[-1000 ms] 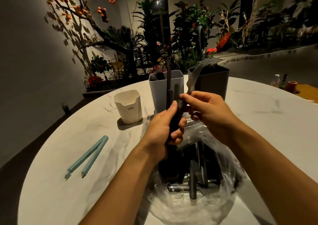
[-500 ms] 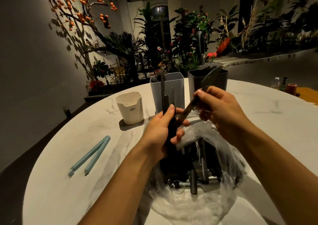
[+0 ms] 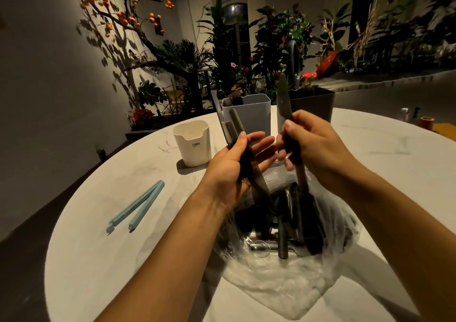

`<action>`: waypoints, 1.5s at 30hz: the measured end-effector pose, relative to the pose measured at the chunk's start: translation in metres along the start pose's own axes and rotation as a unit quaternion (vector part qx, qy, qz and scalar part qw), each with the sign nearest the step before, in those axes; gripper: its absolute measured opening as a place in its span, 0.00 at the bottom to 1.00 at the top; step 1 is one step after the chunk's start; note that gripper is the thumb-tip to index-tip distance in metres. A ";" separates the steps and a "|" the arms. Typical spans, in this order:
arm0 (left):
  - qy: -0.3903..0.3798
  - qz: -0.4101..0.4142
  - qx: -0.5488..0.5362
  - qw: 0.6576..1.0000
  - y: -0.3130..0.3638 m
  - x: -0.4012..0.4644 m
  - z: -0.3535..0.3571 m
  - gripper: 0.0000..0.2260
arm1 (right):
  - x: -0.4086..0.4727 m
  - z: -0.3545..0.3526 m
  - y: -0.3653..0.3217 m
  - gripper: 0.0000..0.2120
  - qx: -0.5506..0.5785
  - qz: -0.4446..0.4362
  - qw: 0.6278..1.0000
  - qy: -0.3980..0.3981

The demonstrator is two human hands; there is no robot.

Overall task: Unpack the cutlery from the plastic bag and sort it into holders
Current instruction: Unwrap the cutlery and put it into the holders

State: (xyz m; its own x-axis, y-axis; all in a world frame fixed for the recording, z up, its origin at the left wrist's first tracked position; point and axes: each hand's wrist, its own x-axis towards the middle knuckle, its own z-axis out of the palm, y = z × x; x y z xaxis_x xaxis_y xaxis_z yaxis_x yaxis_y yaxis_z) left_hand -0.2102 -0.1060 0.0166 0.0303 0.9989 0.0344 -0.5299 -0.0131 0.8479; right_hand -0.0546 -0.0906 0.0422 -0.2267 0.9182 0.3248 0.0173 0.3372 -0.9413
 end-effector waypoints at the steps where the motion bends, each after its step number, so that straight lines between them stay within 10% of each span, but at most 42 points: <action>1: -0.005 -0.002 -0.007 1.000 0.001 0.000 0.000 0.16 | -0.001 0.003 0.001 0.10 -0.012 0.002 1.000 -0.012; 14: 0.006 -0.030 0.023 0.999 0.002 -0.002 -0.001 0.19 | -0.005 0.018 0.013 0.05 -0.133 0.037 0.985 -0.108; 22: -0.054 -0.027 0.048 0.997 0.008 -0.010 -0.004 0.22 | 0.002 0.000 0.005 0.13 -0.004 0.150 0.987 -0.064; 45: 0.040 0.027 0.238 0.970 -0.002 -0.012 0.004 0.18 | -0.001 0.001 0.007 0.21 -0.006 0.130 0.984 -0.121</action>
State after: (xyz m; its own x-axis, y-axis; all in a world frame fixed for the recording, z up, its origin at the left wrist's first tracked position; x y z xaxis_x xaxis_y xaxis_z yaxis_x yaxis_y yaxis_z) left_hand -0.2065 -0.1183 0.0164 -0.0625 0.9962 0.0605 -0.0777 -0.0653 0.9948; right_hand -0.0550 -0.0893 0.0357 -0.4388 0.8977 0.0409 0.1168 0.1021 -0.9879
